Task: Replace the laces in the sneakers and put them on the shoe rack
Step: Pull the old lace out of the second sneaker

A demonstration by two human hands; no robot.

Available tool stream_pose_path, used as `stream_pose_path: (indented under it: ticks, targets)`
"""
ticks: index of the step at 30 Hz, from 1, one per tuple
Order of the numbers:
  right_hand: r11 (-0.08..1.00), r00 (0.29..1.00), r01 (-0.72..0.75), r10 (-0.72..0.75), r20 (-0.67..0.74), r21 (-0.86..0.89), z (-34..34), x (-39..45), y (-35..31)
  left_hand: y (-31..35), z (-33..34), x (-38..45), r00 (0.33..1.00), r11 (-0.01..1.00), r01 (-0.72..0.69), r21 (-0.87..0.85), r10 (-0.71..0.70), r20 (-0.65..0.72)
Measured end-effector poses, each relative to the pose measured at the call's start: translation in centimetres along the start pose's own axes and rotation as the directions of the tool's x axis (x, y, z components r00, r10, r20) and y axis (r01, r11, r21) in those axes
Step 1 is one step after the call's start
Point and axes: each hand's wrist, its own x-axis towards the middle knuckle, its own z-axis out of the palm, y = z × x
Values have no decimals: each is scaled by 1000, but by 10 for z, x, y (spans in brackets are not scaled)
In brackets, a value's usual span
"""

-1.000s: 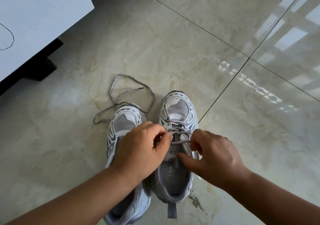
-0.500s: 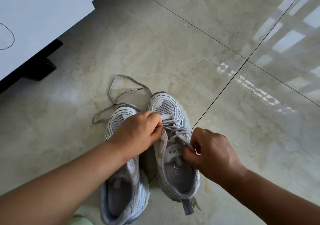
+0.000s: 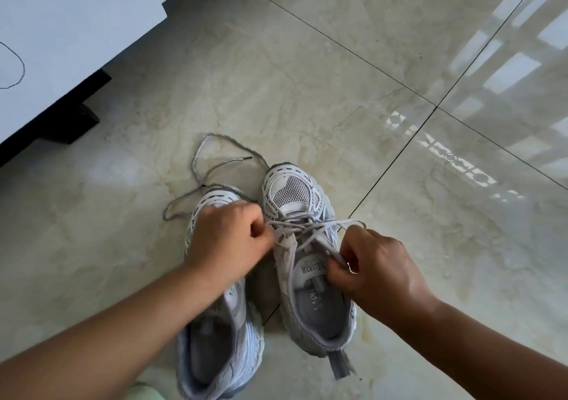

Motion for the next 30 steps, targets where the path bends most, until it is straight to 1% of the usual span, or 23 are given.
stream_pose_path:
  ticks: [1, 2, 3, 5, 7, 9, 11, 14, 16, 18, 21, 23, 24, 27, 28, 30]
  targets:
    - [1000, 1000, 0, 0, -9, 4, 0, 0, 0, -7, -3, 3, 998, 992, -64, 110, 65, -11]
    - [1000, 1000, -1, 1, 0, 3, 0, 0, -1, -12, -4, 5, 995, 980, -101, 173, 102, 5]
    - [1000, 1000, -2, 2, 20, 0, 0, 1, -1, -13, -5, 4, 992, 972, -128, 197, 127, 18]
    - [1000, 999, 4, -4, 35, -3, 0, 1, -1, -6, -6, -2, 986, 976, -168, 141, 169, -1]
    - [1000, 999, 1, -1, 36, 0, -1, 1, -1, 4, -7, -11, 963, 963, -265, 45, 266, -41]
    - [1000, 999, -4, 4, 53, 8, -1, 0, -2, 6, -5, -19, 930, 931, -365, 19, 366, -25]
    - [1000, 998, -2, 2, 67, 8, -1, 1, -3, 1, -2, -22, 912, 912, -410, 21, 410, -25]
    - [1000, 999, 2, -2, 45, 12, -1, 0, -3, 1, -1, -19, 908, 909, -416, 23, 416, -42]
    - [1000, 999, -2, 1, 51, 7, -1, 0, -3, 4, -1, -16, 917, 915, -393, 95, 397, -37]
    - [1000, 999, 5, -5, 46, 6, 0, -1, -2, 0, -2, -12, 944, 929, -320, 187, 330, -25]
    - [1000, 1000, 7, -7, 18, 9, 1, 0, 0, -20, -7, -5, 990, 944, -135, 300, 142, -3]
    - [1000, 1000, 1, -1, 31, 12, 1, 0, 1, -26, -11, -2, 995, 943, -91, 319, 95, 3]
    - [1000, 999, 2, -2, 39, 13, 1, 0, 1, -24, -11, -2, 993, 947, -115, 299, 120, 0]
    - [1000, 999, -3, 2, 51, 16, 0, 0, 0, -1, -9, -10, 956, 947, -294, 128, 292, 36]
    - [1000, 999, -5, 4, 43, 28, 0, 0, 0, 5, -7, -14, 942, 939, -334, 76, 331, 50]
    - [999, 1000, -6, 5, 31, 42, 1, 0, -1, 10, -2, -20, 936, 938, -347, 0, 346, 59]
